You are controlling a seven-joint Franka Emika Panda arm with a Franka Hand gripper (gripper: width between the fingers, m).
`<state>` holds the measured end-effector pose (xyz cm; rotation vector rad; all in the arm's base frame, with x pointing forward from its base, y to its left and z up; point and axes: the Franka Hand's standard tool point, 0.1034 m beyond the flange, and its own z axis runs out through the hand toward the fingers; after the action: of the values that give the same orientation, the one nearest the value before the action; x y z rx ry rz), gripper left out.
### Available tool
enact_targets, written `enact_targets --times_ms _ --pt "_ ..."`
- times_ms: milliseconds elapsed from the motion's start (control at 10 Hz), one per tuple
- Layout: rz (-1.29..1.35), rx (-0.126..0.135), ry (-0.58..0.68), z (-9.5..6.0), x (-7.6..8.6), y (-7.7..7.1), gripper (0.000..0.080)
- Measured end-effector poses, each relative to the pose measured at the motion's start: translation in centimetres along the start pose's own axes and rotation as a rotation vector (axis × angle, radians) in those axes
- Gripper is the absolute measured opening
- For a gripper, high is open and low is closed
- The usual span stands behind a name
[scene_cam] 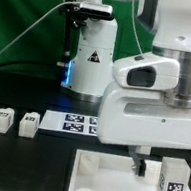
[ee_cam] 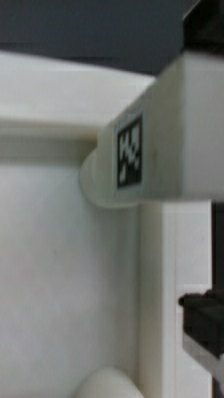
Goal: Assemble one leg
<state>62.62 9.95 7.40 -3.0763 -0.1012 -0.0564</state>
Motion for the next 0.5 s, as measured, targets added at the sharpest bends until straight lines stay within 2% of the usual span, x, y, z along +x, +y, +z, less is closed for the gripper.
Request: enact_targets --times_ms 100,300,400,500 --pt "0.038 0.000 0.001 -0.04 0.04 -0.13 0.0649" --pt "0.059 0.000 0.001 -0.03 0.03 -0.08 0.0385" --pt "0.162 0.005 0.001 -0.02 0.03 -0.19 0.0292" --pt "0.277 0.005 0.000 -0.01 0.02 -0.24 0.0292"
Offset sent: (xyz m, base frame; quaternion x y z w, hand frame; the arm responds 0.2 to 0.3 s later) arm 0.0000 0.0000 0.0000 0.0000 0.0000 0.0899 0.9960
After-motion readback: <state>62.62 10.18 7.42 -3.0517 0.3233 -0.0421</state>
